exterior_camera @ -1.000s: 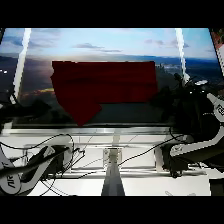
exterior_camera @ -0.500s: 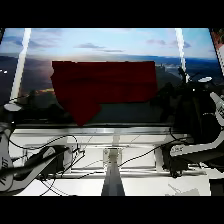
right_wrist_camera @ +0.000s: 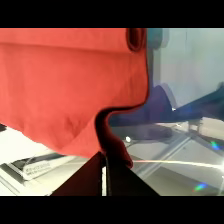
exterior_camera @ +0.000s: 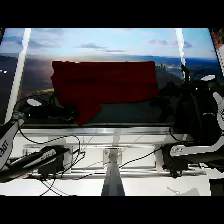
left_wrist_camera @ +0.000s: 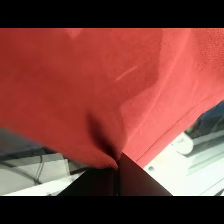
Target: Fold the clothes and pants, and hang the long-sleeved shirts on hangers.
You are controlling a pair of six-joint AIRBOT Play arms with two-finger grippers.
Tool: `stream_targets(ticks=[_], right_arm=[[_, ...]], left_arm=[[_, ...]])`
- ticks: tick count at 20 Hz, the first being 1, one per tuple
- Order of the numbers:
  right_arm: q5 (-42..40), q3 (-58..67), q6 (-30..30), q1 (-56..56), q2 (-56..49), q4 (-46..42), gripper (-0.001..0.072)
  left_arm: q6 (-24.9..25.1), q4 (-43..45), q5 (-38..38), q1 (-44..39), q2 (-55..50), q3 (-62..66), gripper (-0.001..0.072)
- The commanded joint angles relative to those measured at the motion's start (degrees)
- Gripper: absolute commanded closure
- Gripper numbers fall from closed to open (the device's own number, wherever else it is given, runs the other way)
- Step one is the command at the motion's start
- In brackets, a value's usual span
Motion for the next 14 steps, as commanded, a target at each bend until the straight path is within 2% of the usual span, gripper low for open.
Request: stream_targets(ticks=[1,4,5,7,9,11,14], right_arm=[[2.5,0.2,0.0,0.1,0.5,-1.2,0.0701],[1.8,0.2,0.0,0.1,2.9,0.9,0.0701],[1.7,0.2,0.0,0.1,3.8,3.3,0.0701],[1.4,0.2,0.1,0.3,6.0,11.9,0.0701],[-1.8,0.2,0.3,2.5,8.1,20.5,0.0701],[-8.6,0.8,1.8,6.9,9.1,23.9,0.0701],[-25.6,4.7,8.3,14.1,9.1,23.8,0.0701]], left_arm=[[5.2,-1.4,-0.4,-0.6,-0.6,4.1,0.0692],[5.5,-1.6,-1.6,-0.4,0.9,13.4,0.0693],[3.9,-1.6,-1.3,-0.4,1.0,17.1,0.0693],[-0.3,-1.5,1.4,-0.4,0.9,25.2,0.0694],[-2.2,-1.5,7.5,-0.4,0.7,31.3,0.0694],[-3.6,-1.5,15.6,-0.4,0.0,34.8,0.0695],[-6.1,-1.5,26.5,-0.9,-3.0,36.5,0.0695]])
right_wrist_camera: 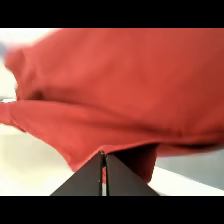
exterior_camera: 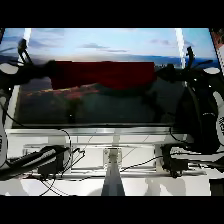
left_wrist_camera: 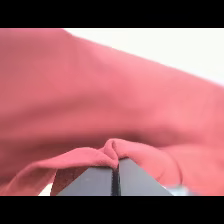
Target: Fold the clothes and pants, and hang the long-sleeved shirts on hangers.
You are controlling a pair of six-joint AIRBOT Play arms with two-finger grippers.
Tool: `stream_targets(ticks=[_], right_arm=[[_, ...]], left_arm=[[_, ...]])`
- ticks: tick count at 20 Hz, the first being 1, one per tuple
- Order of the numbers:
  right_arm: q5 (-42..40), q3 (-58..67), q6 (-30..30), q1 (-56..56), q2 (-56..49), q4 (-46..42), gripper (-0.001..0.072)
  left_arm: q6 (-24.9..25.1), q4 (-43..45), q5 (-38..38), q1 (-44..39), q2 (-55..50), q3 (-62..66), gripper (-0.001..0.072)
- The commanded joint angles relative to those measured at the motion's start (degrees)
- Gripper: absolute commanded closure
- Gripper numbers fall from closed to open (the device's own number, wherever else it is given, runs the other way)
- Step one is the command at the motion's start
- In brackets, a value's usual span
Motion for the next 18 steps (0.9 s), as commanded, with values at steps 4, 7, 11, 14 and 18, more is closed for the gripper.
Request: stream_targets(ticks=[4,7,11,14,18], right_arm=[[-44.4,6.0,5.9,12.7,-0.1,3.0,0.0701],[-59.6,6.8,5.9,18.6,-3.8,3.0,0.0700],[-59.8,8.5,5.9,22.8,-8.2,2.7,0.0177],[-58.4,8.5,5.8,22.9,-8.2,-0.8,0.0115],[-51.5,8.5,5.8,19.6,-8.2,-2.9,0.0115]], left_arm=[[-2.9,-4.0,24.8,-2.5,-9.3,3.5,0.0693],[-2.9,-8.1,35.2,-6.7,-16.3,4.9,0.0692],[-2.8,-8.1,35.4,-9.3,-22.2,10.2,0.0007],[1.9,-7.1,33.3,-8.5,-21.1,10.5,-0.0005],[1.8,-4.6,20.0,-0.7,-16.7,10.5,0.0003]])
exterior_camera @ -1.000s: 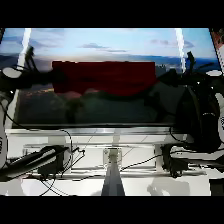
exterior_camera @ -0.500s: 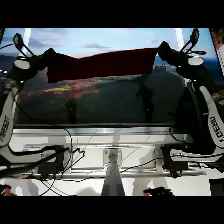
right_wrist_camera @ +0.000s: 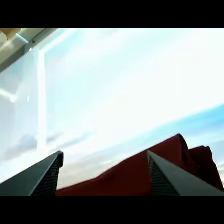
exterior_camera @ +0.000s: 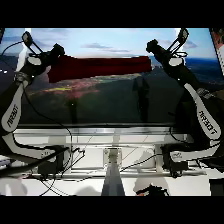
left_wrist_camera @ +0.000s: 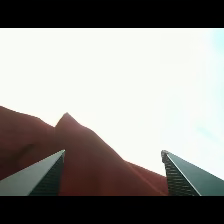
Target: Fold the clothes and pants, and hang the long-sleeved shirts on hangers.
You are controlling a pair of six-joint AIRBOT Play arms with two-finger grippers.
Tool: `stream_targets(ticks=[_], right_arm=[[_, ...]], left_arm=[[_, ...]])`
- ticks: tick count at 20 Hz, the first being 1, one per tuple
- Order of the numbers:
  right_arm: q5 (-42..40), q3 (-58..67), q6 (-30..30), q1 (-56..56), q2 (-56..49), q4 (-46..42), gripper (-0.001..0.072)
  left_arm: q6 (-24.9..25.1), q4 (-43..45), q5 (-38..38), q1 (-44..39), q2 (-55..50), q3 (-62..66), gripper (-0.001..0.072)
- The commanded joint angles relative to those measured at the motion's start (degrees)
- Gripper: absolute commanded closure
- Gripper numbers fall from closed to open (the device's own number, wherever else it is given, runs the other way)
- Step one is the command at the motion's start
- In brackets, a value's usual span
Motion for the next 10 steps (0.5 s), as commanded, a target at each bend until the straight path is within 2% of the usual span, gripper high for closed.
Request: stream_targets(ticks=[1,5,7,10], right_arm=[[7.1,0.1,0.0,-2.8,-0.2,-3.7,0.0115],[22.8,0.1,0.0,-9.5,-0.2,-13.0,0.0115],[29.8,0.1,0.0,-12.5,-0.2,-15.2,0.0115],[35.1,0.1,0.0,-14.8,-0.2,-16.2,0.0115]], left_arm=[[1.0,1.2,-14.4,7.4,2.6,0.3,0.0012],[0.4,1.2,-36.0,19.5,0.1,1.9,0.0014],[0.4,1.2,-39.6,22.4,-2.9,3.8,0.0012],[0.4,1.2,-40.7,23.9,-7.0,5.4,0.0002]])
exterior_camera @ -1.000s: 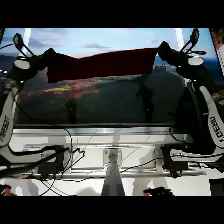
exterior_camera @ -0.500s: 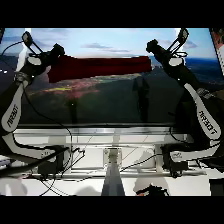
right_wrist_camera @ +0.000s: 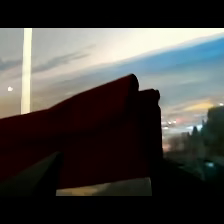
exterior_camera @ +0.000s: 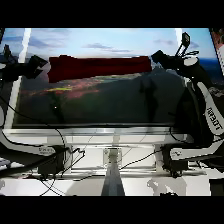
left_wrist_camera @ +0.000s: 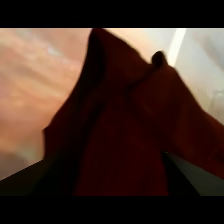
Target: Fold the clothes and pants, and hang the long-sleeved shirts on hangers.
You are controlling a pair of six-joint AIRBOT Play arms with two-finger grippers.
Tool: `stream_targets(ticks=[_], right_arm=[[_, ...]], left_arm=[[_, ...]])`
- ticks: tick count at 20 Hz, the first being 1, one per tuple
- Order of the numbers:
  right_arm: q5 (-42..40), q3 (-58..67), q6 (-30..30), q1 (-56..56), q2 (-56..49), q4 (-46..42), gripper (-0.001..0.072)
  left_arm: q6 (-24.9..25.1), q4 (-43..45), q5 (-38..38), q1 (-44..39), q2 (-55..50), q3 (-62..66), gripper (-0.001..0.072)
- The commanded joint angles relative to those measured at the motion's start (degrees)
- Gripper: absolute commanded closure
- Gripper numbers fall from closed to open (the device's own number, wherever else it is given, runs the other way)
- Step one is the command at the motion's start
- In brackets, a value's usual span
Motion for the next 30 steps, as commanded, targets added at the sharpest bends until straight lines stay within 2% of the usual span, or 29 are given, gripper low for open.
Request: stream_targets(ticks=[1,5,6,9,10,11,12,13,14,15,16,17,19,21,24,27,30], right_arm=[[8.7,0.0,0.0,-2.9,0.0,-3.4,0.0115],[9.4,0.0,0.0,-2.9,0.0,-3.5,0.0116],[9.8,0.0,0.0,-2.9,0.0,-3.5,0.0119],[11.4,0.0,-2.8,-1.4,0.0,-3.8,0.0122],[11.3,0.0,-3.9,-0.4,0.0,-3.8,0.0122],[10.9,0.0,-5.0,0.8,0.0,-3.8,0.0122],[10.6,0.2,-5.8,2.0,0.0,-3.8,0.0123],[10.4,0.7,-6.3,3.3,0.0,-3.9,0.0125],[10.3,1.5,-6.3,4.4,0.0,-4.0,0.0162],[10.4,2.7,-6.3,5.4,0.0,-4.1,0.0304],[10.5,4.3,-6.3,6.3,0.0,-4.1,0.0585],[10.5,6.2,-6.2,7.1,0.0,-4.1,0.0695],[10.5,9.8,-6.2,9.1,0.0,-4.1,0.0701],[10.3,12.1,-5.0,12.1,-0.1,-4.2,0.0702],[11.0,13.8,2.5,17.9,-1.3,-4.3,0.0702],[11.3,14.2,6.2,26.6,-4.2,-4.3,0.0702],[11.4,14.3,11.3,37.7,-8.8,-3.6,0.0702]], left_arm=[[0.7,0.2,-6.2,2.9,-4.4,1.5,0.0002],[7.3,0.6,-9.9,0.5,-8.5,1.5,0.0002],[9.2,-1.1,-9.8,-0.5,-9.1,1.5,0.0002],[19.4,-9.6,-7.7,-4.5,-9.8,1.5,0.0013],[20.2,-11.2,-5.0,-6.4,-9.8,1.5,0.0023],[19.9,-11.7,-1.5,-8.3,-9.8,1.5,0.0134],[19.9,-11.7,1.3,-10.2,-9.8,1.5,0.0308],[20.0,-11.7,3.0,-11.8,-9.8,1.6,0.0528],[20.1,-11.7,3.8,-13.3,-9.5,1.6,0.0689],[20.1,-11.4,3.8,-14.4,-8.8,1.6,0.0693],[20.1,-10.6,3.5,-15.2,-7.7,1.6,0.0694],[20.0,-8.4,2.5,-15.8,-5.7,1.6,0.0694],[20.0,-2.2,-2.2,-16.2,0.1,1.7,0.0694],[19.9,1.3,-11.2,-16.0,7.1,1.7,0.0694],[18.5,2.8,-23.5,-14.9,17.9,1.7,0.0694],[16.5,8.9,-28.4,-14.9,27.9,1.7,0.0694],[13.7,12.4,-29.1,-14.8,34.2,1.7,0.0693]])
